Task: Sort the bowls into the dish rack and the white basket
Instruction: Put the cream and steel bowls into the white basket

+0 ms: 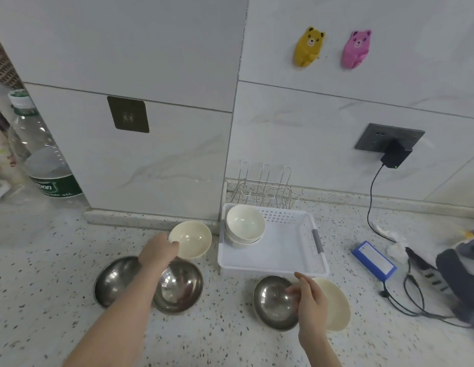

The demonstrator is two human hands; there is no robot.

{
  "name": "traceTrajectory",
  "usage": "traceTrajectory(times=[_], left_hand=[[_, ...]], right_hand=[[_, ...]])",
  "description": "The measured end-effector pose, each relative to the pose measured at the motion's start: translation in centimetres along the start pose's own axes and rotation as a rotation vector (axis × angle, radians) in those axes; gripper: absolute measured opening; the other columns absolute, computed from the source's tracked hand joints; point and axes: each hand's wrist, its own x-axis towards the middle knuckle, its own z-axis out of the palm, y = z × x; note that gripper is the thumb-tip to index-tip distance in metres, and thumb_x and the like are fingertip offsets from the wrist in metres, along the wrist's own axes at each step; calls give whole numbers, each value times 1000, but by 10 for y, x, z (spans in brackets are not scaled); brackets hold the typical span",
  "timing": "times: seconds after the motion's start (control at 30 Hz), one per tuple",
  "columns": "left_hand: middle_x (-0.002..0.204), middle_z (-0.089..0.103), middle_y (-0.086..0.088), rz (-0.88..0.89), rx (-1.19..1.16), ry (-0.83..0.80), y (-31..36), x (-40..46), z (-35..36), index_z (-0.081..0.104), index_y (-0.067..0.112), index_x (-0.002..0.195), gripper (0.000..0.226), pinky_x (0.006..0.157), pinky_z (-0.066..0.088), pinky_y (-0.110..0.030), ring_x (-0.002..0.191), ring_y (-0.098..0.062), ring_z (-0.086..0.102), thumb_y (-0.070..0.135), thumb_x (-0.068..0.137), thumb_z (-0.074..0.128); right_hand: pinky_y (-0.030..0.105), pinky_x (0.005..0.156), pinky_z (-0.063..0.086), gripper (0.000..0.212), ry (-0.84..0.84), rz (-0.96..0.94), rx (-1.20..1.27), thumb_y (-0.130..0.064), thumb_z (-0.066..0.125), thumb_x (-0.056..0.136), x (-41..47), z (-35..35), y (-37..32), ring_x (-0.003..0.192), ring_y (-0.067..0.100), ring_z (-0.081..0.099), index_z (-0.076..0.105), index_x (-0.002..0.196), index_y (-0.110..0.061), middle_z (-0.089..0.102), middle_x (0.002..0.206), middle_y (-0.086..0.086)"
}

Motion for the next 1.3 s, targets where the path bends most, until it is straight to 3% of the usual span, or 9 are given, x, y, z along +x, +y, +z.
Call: traceTrajectory(times=[0.13, 0.27, 0.5, 0.6, 0.7, 0.8, 0.97, 1.17, 1.3], left_hand=[[92, 63, -12, -16, -33, -73, 4, 2, -1, 61, 4, 102, 20, 65, 44, -30, 83, -28, 60, 9, 85, 51], [79, 58, -12, 2, -103, -31, 10, -1, -1, 59, 0, 87, 11, 57, 39, -29, 70, -27, 53, 3, 80, 51], [69, 59, -12, 10, -291, 171, 5, -10, 1, 60, -1, 82, 14, 47, 32, -27, 60, -25, 53, 7, 88, 50], [77, 68, -16, -27, -455, 192, 4, -15, -2, 64, -2, 89, 17, 50, 37, -28, 74, -31, 64, 7, 87, 49], [71, 70, -9, -46, -595, 186, 7, -24, -4, 65, 0, 97, 21, 52, 38, -28, 68, -18, 60, 7, 85, 48], [67, 69, -4, -47, -707, 146, 12, -32, -4, 65, 2, 98, 22, 56, 38, -28, 75, -18, 61, 6, 84, 49], [69, 71, -6, -37, -765, 92, 21, -50, -2, 65, 5, 93, 17, 59, 38, -27, 80, -19, 62, 8, 85, 50], [70, 72, -11, -29, -803, 64, 24, -86, 7, 62, 13, 78, 14, 55, 37, -26, 66, -19, 55, 9, 87, 52], [65, 71, -4, -11, -797, 104, 40, -100, 6, 63, 15, 76, 16, 54, 37, -29, 64, -14, 54, 11, 88, 54]], right_hand=[[24, 58, 39, 21, 61, 55, 46, -13, 49, 99, -4, -14, 11, 56, 8, 51, 70, 98, -14, 65, 64, 7], [25, 68, 45, 26, 131, 72, 35, -12, 49, 98, -18, -16, 25, 72, 11, 57, 72, 89, -18, 66, 62, -8], [30, 56, 34, 32, 278, 187, 31, -22, 52, 93, -33, -26, 47, 54, 17, 37, 72, 75, -6, 59, 56, 5], [30, 56, 34, 36, 317, 305, 49, -34, 55, 92, -35, -28, 53, 55, 17, 40, 72, 78, -6, 61, 61, 9], [29, 54, 32, 43, 307, 442, 89, -45, 55, 90, -31, -32, 54, 55, 18, 40, 70, 85, -5, 64, 66, 12], [28, 49, 28, 48, 284, 532, 142, -51, 52, 91, -26, -39, 52, 52, 17, 35, 64, 101, -6, 67, 76, 14], [27, 46, 27, 43, 314, 543, 177, -48, 52, 92, -15, -46, 45, 51, 14, 34, 46, 119, -16, 72, 92, 16], [28, 49, 30, 39, 324, 521, 183, -26, 52, 93, -11, -52, 41, 58, 17, 44, 45, 130, -14, 69, 103, 16], [28, 48, 30, 41, 330, 506, 190, -16, 52, 92, -6, -57, 37, 57, 18, 43, 47, 133, -11, 64, 99, 20]])
